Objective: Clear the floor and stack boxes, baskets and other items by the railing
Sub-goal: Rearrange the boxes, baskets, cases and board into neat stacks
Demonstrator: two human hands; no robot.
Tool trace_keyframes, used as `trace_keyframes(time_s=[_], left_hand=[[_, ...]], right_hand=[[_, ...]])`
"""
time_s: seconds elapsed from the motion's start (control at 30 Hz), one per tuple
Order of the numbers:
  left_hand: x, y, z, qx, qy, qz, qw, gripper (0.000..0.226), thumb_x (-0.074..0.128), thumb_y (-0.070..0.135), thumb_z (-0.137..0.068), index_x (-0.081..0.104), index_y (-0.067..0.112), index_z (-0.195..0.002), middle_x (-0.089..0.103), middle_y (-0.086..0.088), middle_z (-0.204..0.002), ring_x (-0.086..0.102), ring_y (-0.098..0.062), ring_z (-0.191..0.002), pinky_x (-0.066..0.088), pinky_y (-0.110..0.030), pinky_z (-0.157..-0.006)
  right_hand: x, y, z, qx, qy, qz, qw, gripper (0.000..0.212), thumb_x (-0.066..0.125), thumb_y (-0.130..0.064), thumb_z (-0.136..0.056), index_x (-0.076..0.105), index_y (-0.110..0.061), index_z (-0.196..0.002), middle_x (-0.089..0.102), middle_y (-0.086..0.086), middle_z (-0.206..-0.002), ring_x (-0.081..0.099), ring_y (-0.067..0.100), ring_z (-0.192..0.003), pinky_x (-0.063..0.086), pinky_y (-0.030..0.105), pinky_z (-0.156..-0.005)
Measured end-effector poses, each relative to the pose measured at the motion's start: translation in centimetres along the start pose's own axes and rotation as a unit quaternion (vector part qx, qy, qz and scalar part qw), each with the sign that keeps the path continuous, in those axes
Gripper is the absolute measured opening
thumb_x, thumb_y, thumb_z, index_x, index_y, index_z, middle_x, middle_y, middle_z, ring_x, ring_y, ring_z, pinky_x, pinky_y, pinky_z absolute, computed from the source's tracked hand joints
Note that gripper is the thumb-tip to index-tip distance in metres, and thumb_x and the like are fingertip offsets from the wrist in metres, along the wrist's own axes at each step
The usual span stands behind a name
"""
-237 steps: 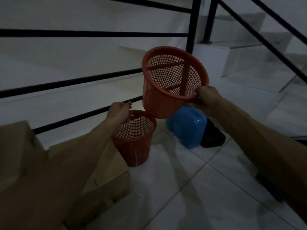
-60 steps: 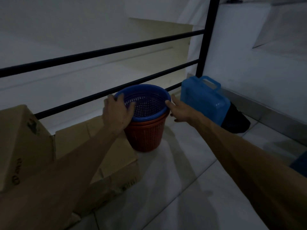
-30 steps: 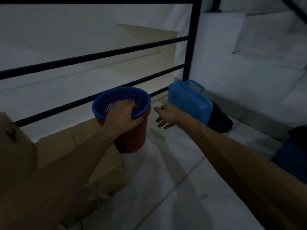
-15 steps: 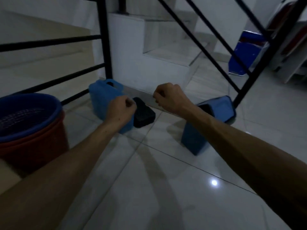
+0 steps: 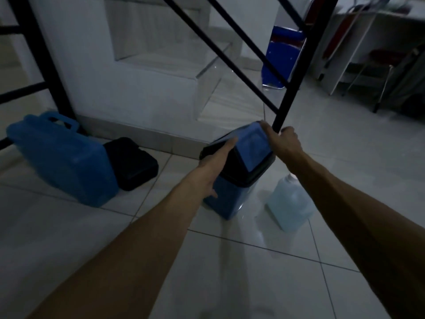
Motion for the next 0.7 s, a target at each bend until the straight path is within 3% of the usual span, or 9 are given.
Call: trace_keyframes(time_s=[0.1,0.17,0.27,0.37,0.43,0.5,0.6,0.7], left_hand=[[1.0,-0.2,-1.4,-0.010,0.008,0.013,1.000,0.117,0.062,0.084,-0.068,0.022,0.022,-0.158,0.030,-0.010,-0.161,0.030,-0.044,-0.143,0.031,-0.070,-0.108],[0.6,0.0,-2.2,-0.003,0.018,0.025,1.000,0.109,0.066,0.078,-0.071,0.029,0.020,-0.155,0.042,-0.012,-0.153,0.042,-0.042,-0.134,0.039,-0.065,-0.105],[-1.3,0.5,-1.8,0.015,0.030,0.041,0.999,0.090,0.071,0.072,-0.072,0.048,0.021,-0.142,0.062,-0.008,-0.129,0.060,-0.029,-0.110,0.054,-0.053,-0.093],[-4.3,0.3,0.3,0.020,0.036,0.024,0.999,0.069,0.074,0.064,-0.075,0.060,0.020,-0.125,0.066,-0.007,-0.112,0.064,-0.025,-0.101,0.059,-0.047,-0.086],[-6.6,-0.5,2.1,0.015,0.047,0.011,0.999,0.063,0.078,0.061,-0.073,0.063,0.020,-0.118,0.066,-0.008,-0.111,0.064,-0.027,-0.102,0.059,-0.049,-0.086],[-9.0,-1.3,4.2,0.009,0.063,0.014,0.998,0.062,0.080,0.060,-0.071,0.063,0.019,-0.115,0.065,-0.009,-0.111,0.064,-0.028,-0.104,0.060,-0.047,-0.085],[-12.8,-3.0,8.0,-0.018,0.070,0.018,0.997,0.071,0.081,0.058,-0.070,0.060,0.016,-0.123,0.063,-0.012,-0.117,0.064,-0.030,-0.106,0.059,-0.047,-0.089],[-16.7,-4.6,12.0,-0.053,0.060,-0.021,0.997,0.080,0.073,0.068,-0.073,0.057,0.015,-0.130,0.062,-0.015,-0.124,0.065,-0.032,-0.110,0.057,-0.048,-0.093]], right_hand=[[2.4,2.4,-1.1,0.056,-0.089,-0.071,0.992,0.115,0.042,-0.089,-0.077,0.027,-0.005,-0.154,0.035,0.018,-0.157,0.039,0.037,-0.140,0.034,0.047,-0.112],[3.5,2.7,-1.5,0.053,-0.114,-0.078,0.989,0.111,0.041,-0.087,-0.078,0.029,-0.007,-0.154,0.035,0.016,-0.158,0.039,0.034,-0.140,0.035,0.045,-0.108],[4.0,2.9,-1.3,0.082,-0.137,-0.062,0.985,0.119,0.039,-0.095,-0.070,0.028,-0.013,-0.155,0.036,0.015,-0.157,0.042,0.038,-0.137,0.037,0.053,-0.108],[5.1,3.0,0.6,0.125,-0.198,-0.081,0.969,0.118,0.043,-0.099,-0.063,0.042,-0.016,-0.146,0.052,0.016,-0.141,0.055,0.038,-0.120,0.049,0.057,-0.099],[6.0,2.4,2.5,0.126,-0.237,-0.095,0.959,0.107,0.049,-0.096,-0.064,0.052,-0.014,-0.133,0.059,0.016,-0.124,0.062,0.035,-0.106,0.057,0.053,-0.087],[7.0,1.5,4.3,0.125,-0.282,-0.096,0.946,0.104,0.056,-0.093,-0.062,0.056,-0.013,-0.128,0.060,0.018,-0.118,0.065,0.036,-0.102,0.060,0.053,-0.082],[8.7,-0.2,7.9,0.128,-0.361,-0.065,0.921,0.105,0.062,-0.092,-0.058,0.058,-0.010,-0.124,0.062,0.020,-0.119,0.066,0.039,-0.104,0.058,0.058,-0.084],[10.6,-2.1,11.7,0.127,-0.426,-0.033,0.895,0.105,0.058,-0.091,-0.063,0.055,-0.006,-0.126,0.062,0.021,-0.122,0.064,0.043,-0.107,0.054,0.061,-0.088]])
Point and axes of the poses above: each hand's wrist, its own z-axis away from the middle knuckle, its own x-axis out of the palm, y = z × x, the point moved 8 cm from there along -z, towards the middle knuckle
